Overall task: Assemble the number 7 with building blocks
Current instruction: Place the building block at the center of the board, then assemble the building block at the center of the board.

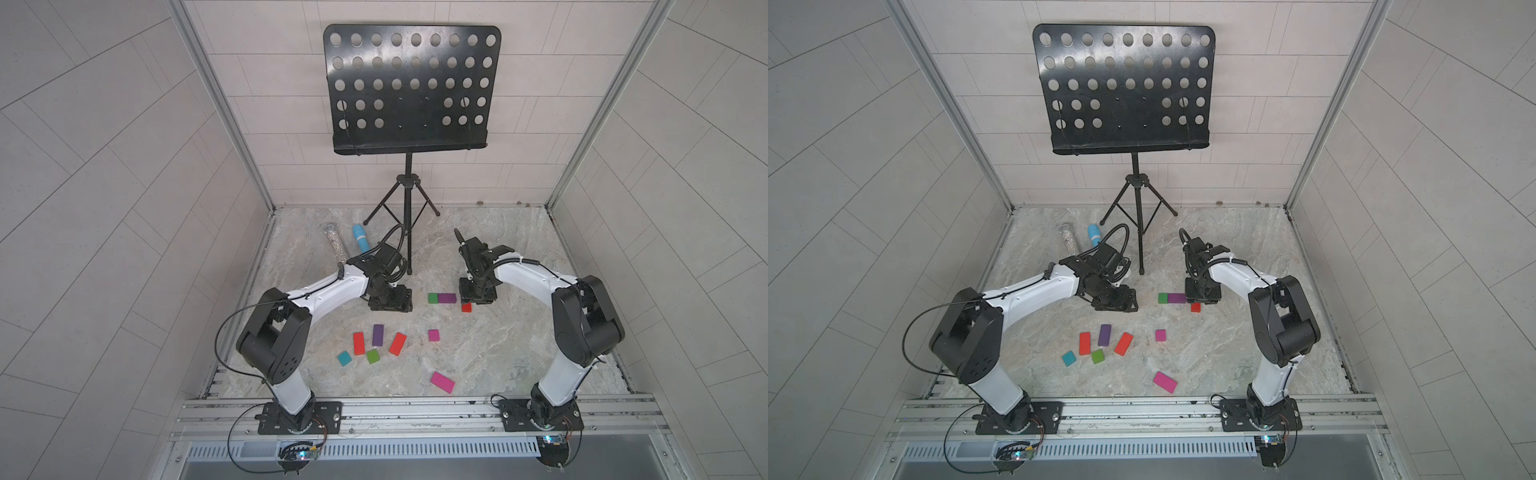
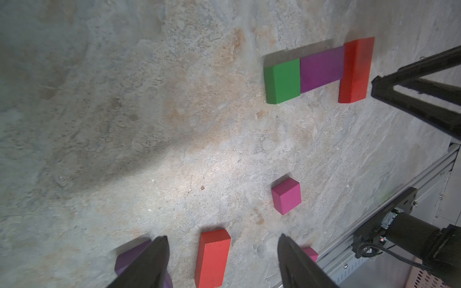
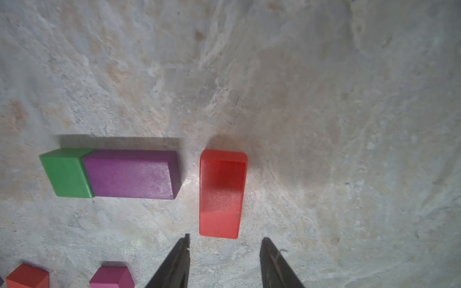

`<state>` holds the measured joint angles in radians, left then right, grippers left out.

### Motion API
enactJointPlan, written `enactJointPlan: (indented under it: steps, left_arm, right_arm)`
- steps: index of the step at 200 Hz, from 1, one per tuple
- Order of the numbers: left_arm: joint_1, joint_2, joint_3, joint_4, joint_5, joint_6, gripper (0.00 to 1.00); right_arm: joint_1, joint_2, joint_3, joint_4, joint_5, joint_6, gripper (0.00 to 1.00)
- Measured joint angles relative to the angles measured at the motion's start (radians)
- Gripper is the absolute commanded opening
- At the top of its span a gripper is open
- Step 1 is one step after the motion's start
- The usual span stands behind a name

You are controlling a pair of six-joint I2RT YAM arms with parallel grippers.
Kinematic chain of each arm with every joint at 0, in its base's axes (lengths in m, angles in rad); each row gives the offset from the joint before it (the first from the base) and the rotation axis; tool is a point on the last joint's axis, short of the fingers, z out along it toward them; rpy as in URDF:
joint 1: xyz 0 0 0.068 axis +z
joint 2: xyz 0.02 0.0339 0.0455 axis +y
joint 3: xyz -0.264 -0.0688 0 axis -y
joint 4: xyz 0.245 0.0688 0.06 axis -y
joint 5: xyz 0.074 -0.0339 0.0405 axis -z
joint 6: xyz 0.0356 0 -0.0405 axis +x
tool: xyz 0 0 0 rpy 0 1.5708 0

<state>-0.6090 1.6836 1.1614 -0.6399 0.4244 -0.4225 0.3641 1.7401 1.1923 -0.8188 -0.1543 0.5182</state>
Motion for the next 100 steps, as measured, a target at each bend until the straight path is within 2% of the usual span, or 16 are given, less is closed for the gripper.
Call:
enactJointPlan:
  steps: [100]
  left_arm:
    - [0.000,0.000,0.000,0.000,0.000,0.000,0.76]
  right_arm:
    - [0.002,0.062,0.000,0.018,0.002,0.003,0.47]
